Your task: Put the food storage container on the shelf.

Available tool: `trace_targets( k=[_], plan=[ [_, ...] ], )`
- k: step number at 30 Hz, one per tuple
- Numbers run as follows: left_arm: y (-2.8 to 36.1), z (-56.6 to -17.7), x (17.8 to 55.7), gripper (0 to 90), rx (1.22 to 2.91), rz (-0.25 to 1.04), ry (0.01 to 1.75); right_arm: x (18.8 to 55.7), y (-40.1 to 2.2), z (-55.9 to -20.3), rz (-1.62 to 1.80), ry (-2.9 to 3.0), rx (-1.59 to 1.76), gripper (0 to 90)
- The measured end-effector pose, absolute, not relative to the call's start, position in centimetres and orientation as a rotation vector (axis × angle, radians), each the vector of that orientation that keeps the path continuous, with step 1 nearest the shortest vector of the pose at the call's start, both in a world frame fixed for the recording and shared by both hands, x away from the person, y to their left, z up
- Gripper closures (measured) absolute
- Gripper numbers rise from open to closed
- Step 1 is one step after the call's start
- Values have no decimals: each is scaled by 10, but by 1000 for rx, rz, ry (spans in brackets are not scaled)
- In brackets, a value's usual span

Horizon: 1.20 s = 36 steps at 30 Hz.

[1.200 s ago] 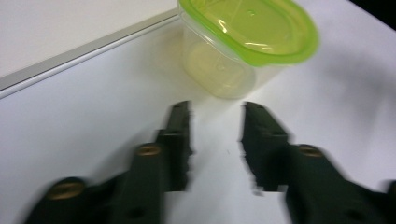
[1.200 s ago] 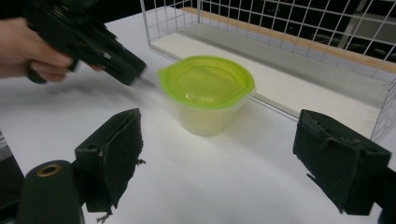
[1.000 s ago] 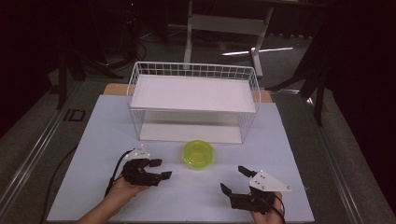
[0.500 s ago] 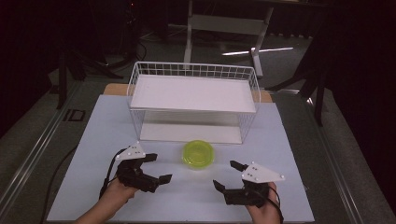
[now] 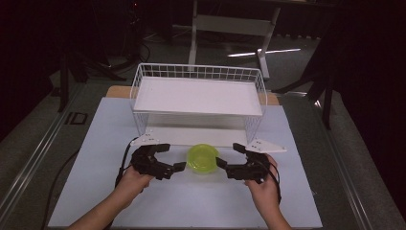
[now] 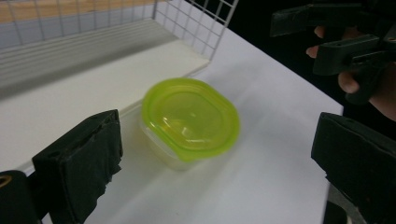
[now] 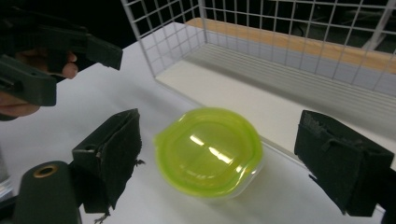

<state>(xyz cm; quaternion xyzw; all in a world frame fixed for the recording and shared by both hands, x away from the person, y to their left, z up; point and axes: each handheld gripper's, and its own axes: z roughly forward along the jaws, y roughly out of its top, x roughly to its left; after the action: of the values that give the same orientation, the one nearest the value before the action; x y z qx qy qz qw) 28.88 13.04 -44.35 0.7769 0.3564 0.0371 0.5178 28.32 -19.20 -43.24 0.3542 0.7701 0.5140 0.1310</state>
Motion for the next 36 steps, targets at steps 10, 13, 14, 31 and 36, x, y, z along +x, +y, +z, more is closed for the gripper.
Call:
trace_targets(
  k=[10, 13, 14, 31, 36],
  plan=[
    [115, -448, 311, 39, 1855, 111, 890, 316, -187, -448, 1495, 2251, 1176, 145],
    [112, -454, 318, 46, 1865, 100, 929, 322, -187, -452, 1486, 2242, 1214, 144],
    [111, -457, 321, 48, 1870, 94, 942, 324, -188, -453, 1497, 2230, 1246, 145],
    [107, -495, 341, 275, 1831, -71, 1175, 334, -190, -493, 1422, 2265, 1560, 339],
    [106, -502, 342, 416, 1831, -133, 1187, 334, -189, -497, 1415, 2283, 1690, 408]
  ],
)
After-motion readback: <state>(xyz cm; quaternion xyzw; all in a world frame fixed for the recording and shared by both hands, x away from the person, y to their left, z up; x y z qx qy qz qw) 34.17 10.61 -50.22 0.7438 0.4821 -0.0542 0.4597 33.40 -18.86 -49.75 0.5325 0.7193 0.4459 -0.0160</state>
